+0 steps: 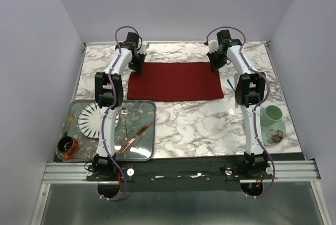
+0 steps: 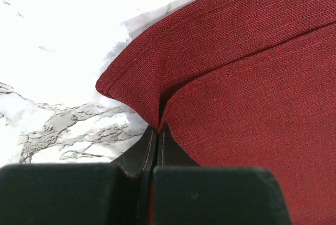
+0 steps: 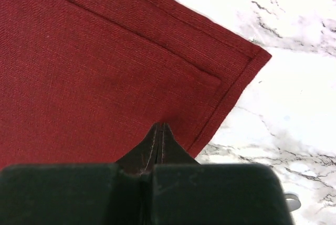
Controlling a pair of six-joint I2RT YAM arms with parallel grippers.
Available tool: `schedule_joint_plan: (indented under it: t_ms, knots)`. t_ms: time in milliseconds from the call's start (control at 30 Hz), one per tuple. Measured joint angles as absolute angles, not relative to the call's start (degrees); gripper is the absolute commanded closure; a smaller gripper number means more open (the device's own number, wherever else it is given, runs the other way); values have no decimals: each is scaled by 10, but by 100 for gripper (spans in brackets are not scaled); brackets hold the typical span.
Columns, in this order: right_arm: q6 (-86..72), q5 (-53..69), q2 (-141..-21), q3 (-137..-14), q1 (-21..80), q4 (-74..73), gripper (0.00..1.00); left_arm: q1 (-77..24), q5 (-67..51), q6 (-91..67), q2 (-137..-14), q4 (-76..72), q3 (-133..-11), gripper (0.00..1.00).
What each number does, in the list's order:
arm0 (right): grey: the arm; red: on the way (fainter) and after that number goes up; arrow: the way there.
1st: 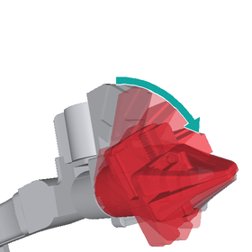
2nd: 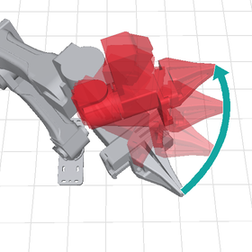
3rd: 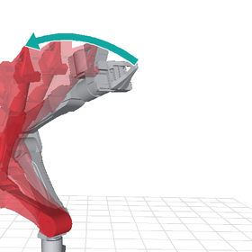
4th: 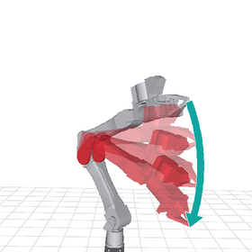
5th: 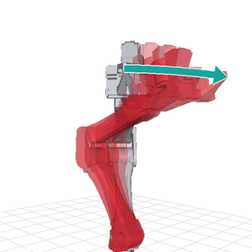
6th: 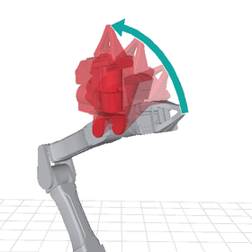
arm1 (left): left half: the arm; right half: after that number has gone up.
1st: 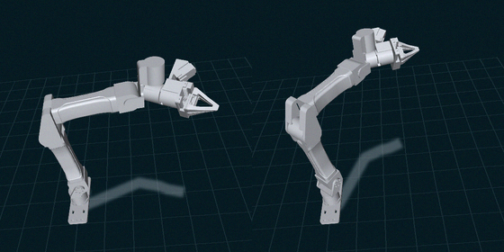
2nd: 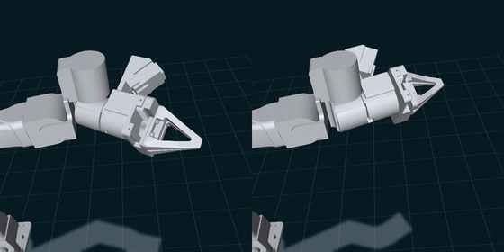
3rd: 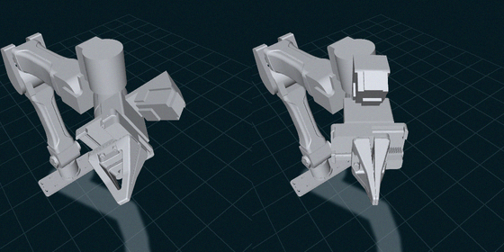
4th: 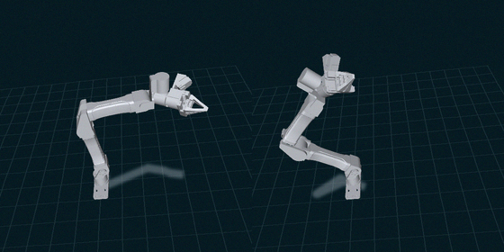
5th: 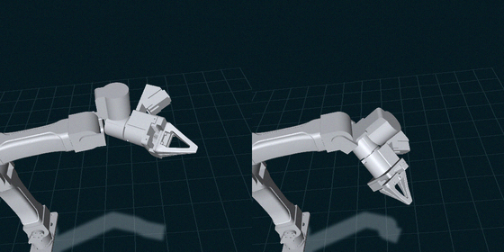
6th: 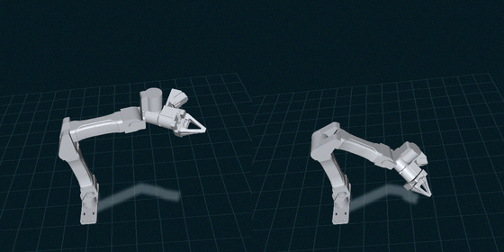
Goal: Fold the napkin into a case and place the utensils inside
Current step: Move the rectangle-folded napkin to the center of the board.
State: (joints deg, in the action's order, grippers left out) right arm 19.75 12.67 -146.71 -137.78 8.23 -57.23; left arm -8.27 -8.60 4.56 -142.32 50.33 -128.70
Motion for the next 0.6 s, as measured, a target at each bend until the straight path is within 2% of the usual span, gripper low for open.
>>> schedule_joint_plan:
  t_ms: [167, 300, 333, 367, 467, 600]
  knots:
    - [211, 127, -1447, -1338, 83, -580, 97, -86, -88, 50, -1435, 503, -1318, 100]
    - [220, 135, -1419, -1296, 82, -624, 85, -98, -83, 62, -1456, 484, -1362, 100]
    - [222, 139, -1415, -1290, 81, -632, 84, -104, -79, 65, -1460, 473, -1367, 95]
    - [224, 145, -1405, -1277, 81, -644, 84, -111, -70, 67, -1462, 459, -1368, 73]
    - [225, 160, -1387, -1250, 82, -677, 84, -127, -35, 66, -1465, 424, -1373, 30]
    - [225, 177, -1384, -1231, 85, -719, 85, -133, -24, 46, -1461, 372, -1373, 30]
